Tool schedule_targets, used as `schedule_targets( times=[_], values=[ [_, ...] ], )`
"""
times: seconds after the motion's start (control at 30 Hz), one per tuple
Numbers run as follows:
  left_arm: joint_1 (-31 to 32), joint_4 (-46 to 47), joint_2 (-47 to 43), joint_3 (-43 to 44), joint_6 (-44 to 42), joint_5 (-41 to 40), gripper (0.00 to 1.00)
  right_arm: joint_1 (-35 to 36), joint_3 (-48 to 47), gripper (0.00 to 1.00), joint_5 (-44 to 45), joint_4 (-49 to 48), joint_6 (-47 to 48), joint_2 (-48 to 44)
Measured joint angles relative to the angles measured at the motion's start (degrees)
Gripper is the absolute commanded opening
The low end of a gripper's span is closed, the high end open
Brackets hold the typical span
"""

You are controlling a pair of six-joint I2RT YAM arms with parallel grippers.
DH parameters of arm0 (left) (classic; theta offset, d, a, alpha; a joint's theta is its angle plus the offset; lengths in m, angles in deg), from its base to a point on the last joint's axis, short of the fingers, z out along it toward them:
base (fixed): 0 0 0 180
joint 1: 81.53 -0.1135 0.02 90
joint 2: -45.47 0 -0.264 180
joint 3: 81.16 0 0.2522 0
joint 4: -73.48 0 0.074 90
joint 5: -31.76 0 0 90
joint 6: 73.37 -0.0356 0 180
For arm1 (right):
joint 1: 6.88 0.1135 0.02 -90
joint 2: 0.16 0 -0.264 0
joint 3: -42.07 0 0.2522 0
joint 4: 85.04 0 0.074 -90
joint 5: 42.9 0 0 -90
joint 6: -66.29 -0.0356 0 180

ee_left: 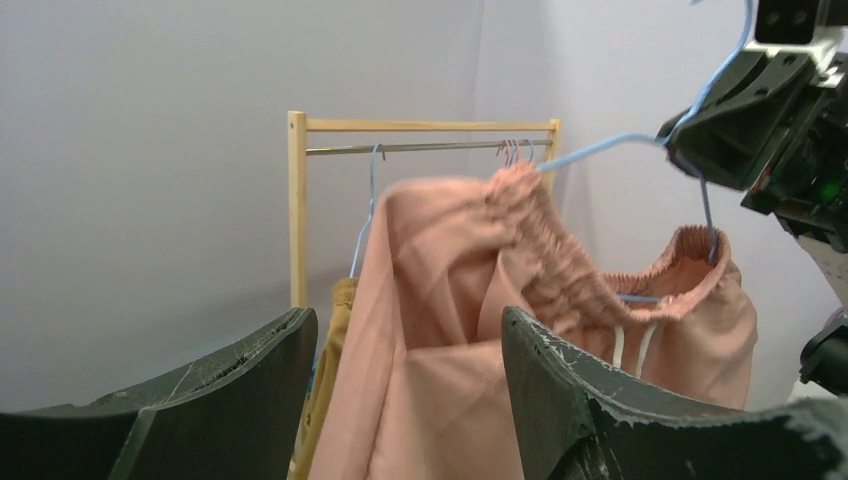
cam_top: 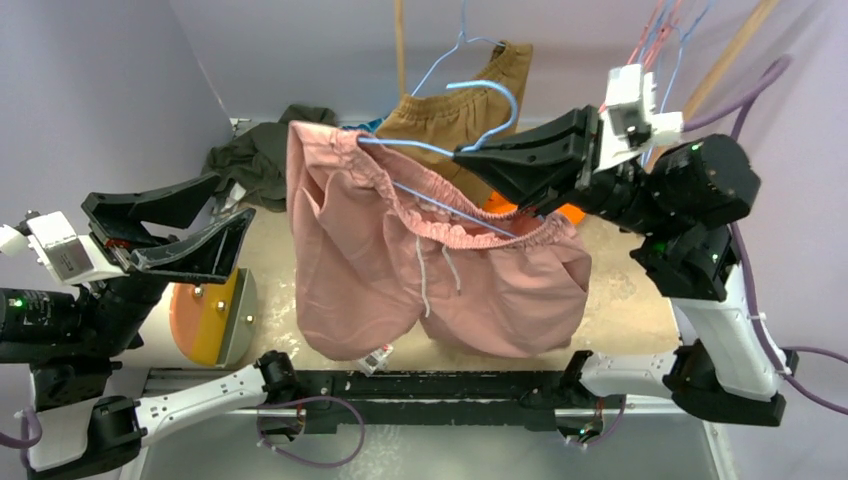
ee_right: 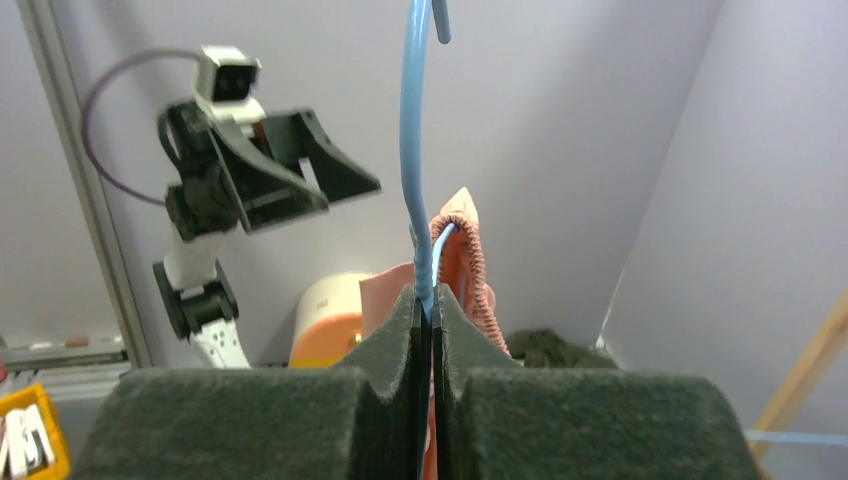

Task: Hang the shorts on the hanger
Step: Hang the shorts on the hanger.

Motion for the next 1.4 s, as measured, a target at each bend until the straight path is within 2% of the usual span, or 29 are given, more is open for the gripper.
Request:
schedule_targets(
  times=[0.1,0.2,0.47,0.6,0.7,0.8,0.97,1.03,1.13,1.23,1.4],
  values=[
    [0.00,1.27,0.00,-0.92,0.04,0.02,0.66,-0.02,-7.23,0.00,-1.29,-0.15,-0.09,2.80],
    [0.00,1.86,0.02,-2.40,0.07,0.02,0.66,-0.02,-8.72,0.00,-1.99,-1.44,0.15,1.31],
    [0.00,1.20,0.28,-4.68,0.09,-0.66,0.66,-0.02,10.64,0.00,-0.68,-3.43,0.61,-9.86],
    [0.00,1.70,0.13,-5.46,0.24,-0.81,0.66,-0.02,19.76,0.00,1.97,0.04,0.57,-10.93],
    [0.00,2.25,0.13,-6.71,0.76,-0.74,0.66,-0.02,21.64,0.00,4.35,4.04,0.79,-9.49],
    [0.00,3.74,0.13,-8.52,1.51,-0.15,0.66,-0.04,16.57,0.00,4.74,8.59,1.66,-6.47],
    [0.00,5.38,0.83,-9.64,2.67,1.38,0.66,-0.04,-7.06,0.00,2.75,9.53,2.73,1.01],
    [0.00,5.60,0.87,-9.68,3.02,1.99,0.66,-0.02,-11.82,0.00,1.60,7.63,3.34,0.50],
    [0.00,6.38,0.17,-10.36,3.26,2.23,0.66,-0.02,-12.00,0.00,1.09,6.16,4.22,-2.47],
    [0.00,6.32,-0.66,-10.38,3.41,2.19,0.66,-0.02,-8.33,0.00,0.59,4.81,4.70,-6.36],
    [0.00,5.79,-1.16,-8.94,3.56,1.73,0.66,-0.02,-4.81,0.00,0.22,7.06,5.29,-5.25]
  ],
)
